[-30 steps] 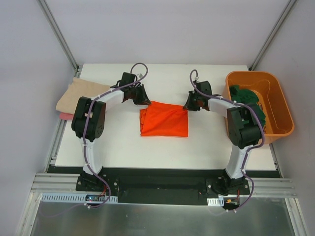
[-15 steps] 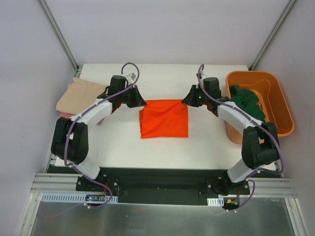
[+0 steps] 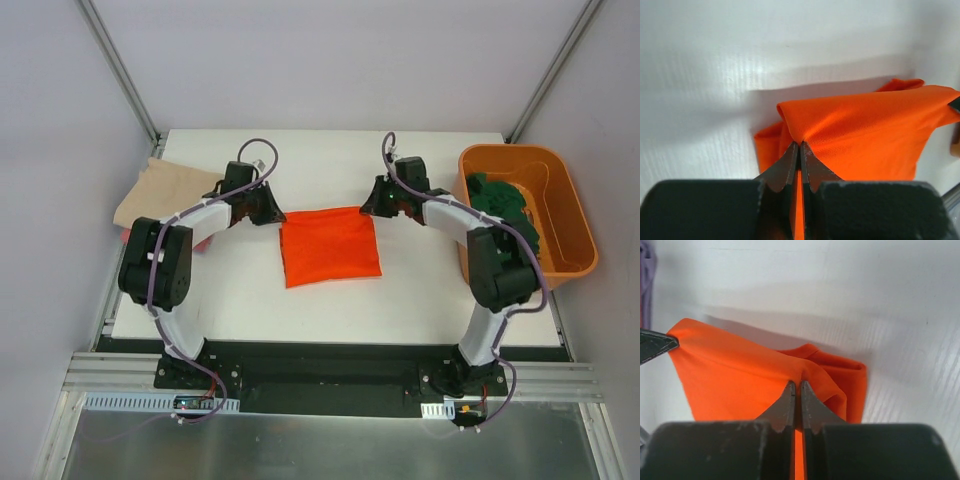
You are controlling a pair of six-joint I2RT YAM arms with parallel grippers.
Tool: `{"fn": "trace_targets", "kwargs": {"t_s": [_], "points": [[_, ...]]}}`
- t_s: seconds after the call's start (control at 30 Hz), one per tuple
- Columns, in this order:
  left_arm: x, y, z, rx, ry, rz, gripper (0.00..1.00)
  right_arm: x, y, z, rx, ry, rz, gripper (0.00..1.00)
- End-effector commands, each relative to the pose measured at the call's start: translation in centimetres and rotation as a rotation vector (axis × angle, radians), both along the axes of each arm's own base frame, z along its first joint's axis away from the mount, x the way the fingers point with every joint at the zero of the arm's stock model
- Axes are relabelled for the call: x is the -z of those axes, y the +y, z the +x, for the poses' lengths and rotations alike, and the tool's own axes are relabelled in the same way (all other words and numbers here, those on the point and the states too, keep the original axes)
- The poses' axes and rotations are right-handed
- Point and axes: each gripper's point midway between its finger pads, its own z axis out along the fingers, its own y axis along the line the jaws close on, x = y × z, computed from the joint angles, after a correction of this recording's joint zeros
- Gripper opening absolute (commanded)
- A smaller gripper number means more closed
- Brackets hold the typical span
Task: Fold and stack the t-shirts
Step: Smooth out wrinkles on the folded tshirt
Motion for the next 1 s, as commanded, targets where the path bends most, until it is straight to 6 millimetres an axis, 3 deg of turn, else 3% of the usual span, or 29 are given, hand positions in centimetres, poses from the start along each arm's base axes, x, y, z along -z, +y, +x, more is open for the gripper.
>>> {"fn": "trace_targets", "kwargs": {"t_s": [0.0, 0.17, 0.3, 0.37, 0.4, 0.43, 0.47, 0.57, 0.6, 0.63, 0.8, 0.87, 0.97], "points": [[1.2, 1.3, 3.3, -0.064, -0.026, 0.054, 0.0, 1.8, -0.6, 3.7, 0.058, -0.021, -0.063, 0.0], [3.9, 1.7, 3.9, -0.072, 0.033, 0.065, 0.0, 4.9, -0.8, 5.4, 0.088, 0.001, -0.076, 0.04], [4.4, 1.9, 3.8, -0.078, 0.042, 0.075, 0.0, 4.9, -0.7, 5.9, 0.079, -0.02, -0.07, 0.14], [3.9, 2.2, 4.0, -0.088, 0.032, 0.08, 0.0, 4.0, -0.6, 6.0, 0.069, -0.04, -0.07, 0.25], [3.4, 2.1, 4.0, -0.087, 0.024, 0.074, 0.06, 3.3, -0.8, 6.0, 0.069, -0.051, -0.07, 0.28], [2.6, 2.0, 4.1, -0.088, 0.014, 0.067, 0.21, 2.5, -0.8, 6.0, 0.068, -0.061, -0.068, 0.36], [1.5, 2.0, 4.5, -0.093, -0.011, 0.063, 0.33, 1.4, -0.9, 6.0, 0.063, -0.081, -0.067, 0.49], [-1.3, 2.9, 3.0, -0.139, 0.017, 0.083, 0.68, -2.4, -1.6, 5.3, 0.049, -0.125, -0.106, 0.88], [-2.5, 3.2, 2.3, -0.154, 0.001, 0.082, 0.84, -3.4, -2.0, 4.7, 0.042, -0.132, -0.122, 0.96], [-3.5, 3.6, 1.7, -0.175, -0.018, 0.078, 0.99, -4.8, -2.3, 4.1, 0.043, -0.151, -0.131, 0.96], [-7.1, 4.8, -1.8, -0.196, -0.112, 0.069, 0.99, -8.2, -4.7, -0.7, 0.08, -0.204, -0.17, 0.96], [-6.8, 4.1, -3.1, -0.139, -0.099, 0.044, 0.99, -8.6, -5.7, -3.1, 0.11, -0.231, -0.162, 0.96], [-4.8, 3.8, -4.7, -0.122, -0.045, 0.042, 0.99, -9.7, -7.5, -6.2, 0.168, -0.344, -0.179, 0.96]]}}
